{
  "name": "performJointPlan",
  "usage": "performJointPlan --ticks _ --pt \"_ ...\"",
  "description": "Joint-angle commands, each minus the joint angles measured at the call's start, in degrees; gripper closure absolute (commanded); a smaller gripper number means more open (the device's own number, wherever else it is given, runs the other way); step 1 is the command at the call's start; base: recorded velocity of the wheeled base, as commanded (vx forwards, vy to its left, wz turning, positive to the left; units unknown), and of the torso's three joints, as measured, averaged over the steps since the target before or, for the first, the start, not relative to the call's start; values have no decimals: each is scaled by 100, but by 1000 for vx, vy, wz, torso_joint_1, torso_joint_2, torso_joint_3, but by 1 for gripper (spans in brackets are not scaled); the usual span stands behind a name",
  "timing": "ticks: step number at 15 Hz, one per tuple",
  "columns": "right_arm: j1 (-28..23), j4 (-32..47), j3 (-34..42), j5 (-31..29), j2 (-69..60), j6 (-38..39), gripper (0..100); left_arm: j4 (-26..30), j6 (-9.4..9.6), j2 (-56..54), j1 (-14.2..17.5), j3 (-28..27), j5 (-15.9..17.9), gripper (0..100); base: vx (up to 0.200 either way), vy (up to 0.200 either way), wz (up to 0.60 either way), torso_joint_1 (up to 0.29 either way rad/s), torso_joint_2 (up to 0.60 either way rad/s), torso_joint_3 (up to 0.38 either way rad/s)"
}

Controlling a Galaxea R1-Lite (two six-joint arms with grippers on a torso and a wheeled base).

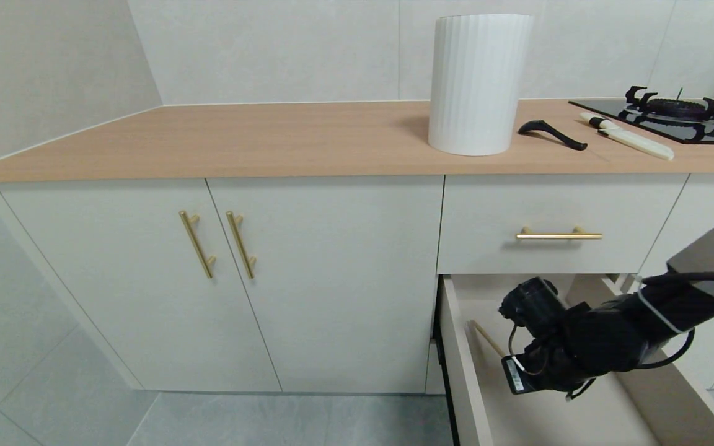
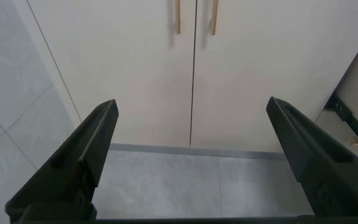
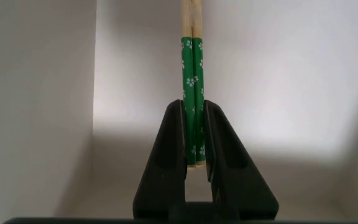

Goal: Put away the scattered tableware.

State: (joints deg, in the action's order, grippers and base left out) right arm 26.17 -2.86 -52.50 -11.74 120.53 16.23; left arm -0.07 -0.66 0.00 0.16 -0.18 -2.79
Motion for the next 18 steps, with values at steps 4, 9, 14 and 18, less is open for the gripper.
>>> performJointPlan --ticks 4,9,14,18 --pt "2 -1023 -58 -399 1421 83 100 -1 -4 0 2 1 -2 0 0 0 0 0 0 0" --pt "2 -1146 -76 -531 1579 83 100 -1 -4 0 2 1 -2 0 0 0 0 0 0 0" --pt "2 -1278 -76 -549 1614 83 100 -1 -4 0 2 1 -2 0 0 0 0 0 0 0" --pt "2 -1278 -67 -566 1605 83 100 -1 -4 0 2 1 -2 0 0 0 0 0 0 0"
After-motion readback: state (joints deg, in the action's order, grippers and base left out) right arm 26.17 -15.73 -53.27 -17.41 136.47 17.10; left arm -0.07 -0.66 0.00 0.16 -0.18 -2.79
